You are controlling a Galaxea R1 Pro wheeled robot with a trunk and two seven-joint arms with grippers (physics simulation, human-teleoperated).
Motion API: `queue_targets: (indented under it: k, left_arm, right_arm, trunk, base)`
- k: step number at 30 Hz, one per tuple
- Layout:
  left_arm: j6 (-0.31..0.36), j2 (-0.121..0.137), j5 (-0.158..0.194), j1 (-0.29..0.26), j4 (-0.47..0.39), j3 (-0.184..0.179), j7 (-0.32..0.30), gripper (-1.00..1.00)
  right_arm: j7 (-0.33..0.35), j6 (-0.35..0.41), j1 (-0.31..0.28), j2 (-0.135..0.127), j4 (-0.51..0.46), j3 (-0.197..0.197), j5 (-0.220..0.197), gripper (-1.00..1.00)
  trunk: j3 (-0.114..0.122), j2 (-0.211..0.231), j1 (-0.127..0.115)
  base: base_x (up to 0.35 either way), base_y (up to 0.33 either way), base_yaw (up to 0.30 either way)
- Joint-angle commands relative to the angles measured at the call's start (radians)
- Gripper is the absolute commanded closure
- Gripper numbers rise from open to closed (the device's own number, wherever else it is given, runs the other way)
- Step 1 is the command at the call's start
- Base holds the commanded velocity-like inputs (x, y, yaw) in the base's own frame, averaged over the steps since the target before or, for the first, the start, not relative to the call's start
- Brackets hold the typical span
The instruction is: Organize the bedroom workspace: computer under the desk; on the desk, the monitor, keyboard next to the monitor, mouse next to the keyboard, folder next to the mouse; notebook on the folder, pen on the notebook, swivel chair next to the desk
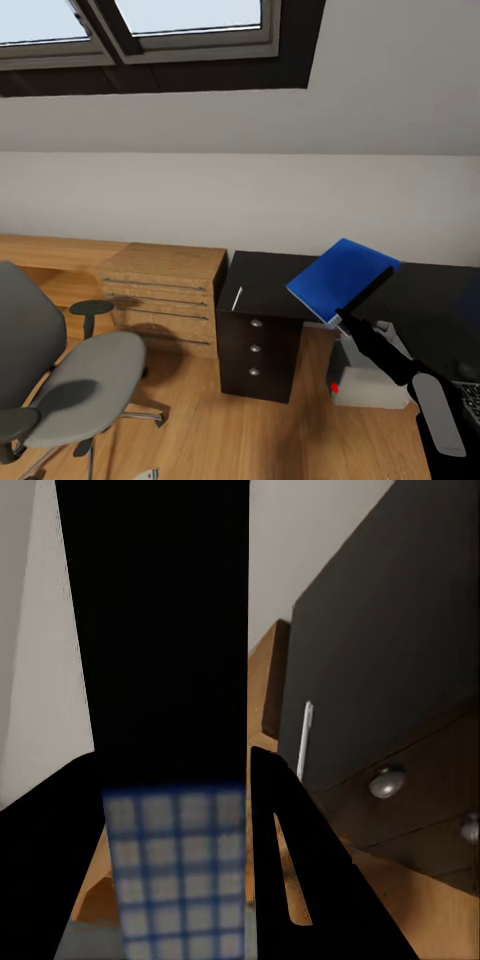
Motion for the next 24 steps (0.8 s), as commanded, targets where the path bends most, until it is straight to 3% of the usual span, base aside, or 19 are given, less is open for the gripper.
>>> queue_targets:
  k: [1,13,18,22,24]
  left_arm:
    - [0.003,0.002,0.005,-0.001,-0.002,-0.012,0.008,-1.00]
    - [0.003,0.002,0.006,-0.001,-0.002,-0.022,0.008,-1.00]
    - [0.003,0.002,0.005,-0.001,-0.002,-0.023,0.008,-1.00]
    - [0.003,0.002,0.006,-0.001,0.000,-0.024,0.008,-1.00]
    - [0.003,0.002,0.007,-0.001,0.003,-0.024,0.008,-1.00]
  right_arm:
    - [0.003,0.006,-0.001,0.000,0.000,-0.002,0.000,1.00]
    - [0.006,0.004,-0.001,0.004,0.037,-0.005,-0.004,1.00]
    - [0.007,0.005,-0.001,0.003,0.045,-0.006,-0.008,1.00]
    - [0.006,0.004,-0.001,0.004,0.049,-0.009,-0.038,1.00]
    - [0.005,0.006,-0.001,0.003,0.050,-0.034,-0.048,1.00]
  trunk:
    - [0.002,0.007,-0.004]
    - [0.040,0.091,-0.050]
    - [0.040,0.091,-0.050]
    - [0.040,0.091,-0.050]
    - [0.040,0.091,-0.050]
  base:
    - [0.000,0.000,-0.282]
    - [0.000,0.000,-0.057]
    - [0.000,0.000,0.000]
    - [0.000,-0.072,0.000]
    - [0.000,-0.260,0.000]
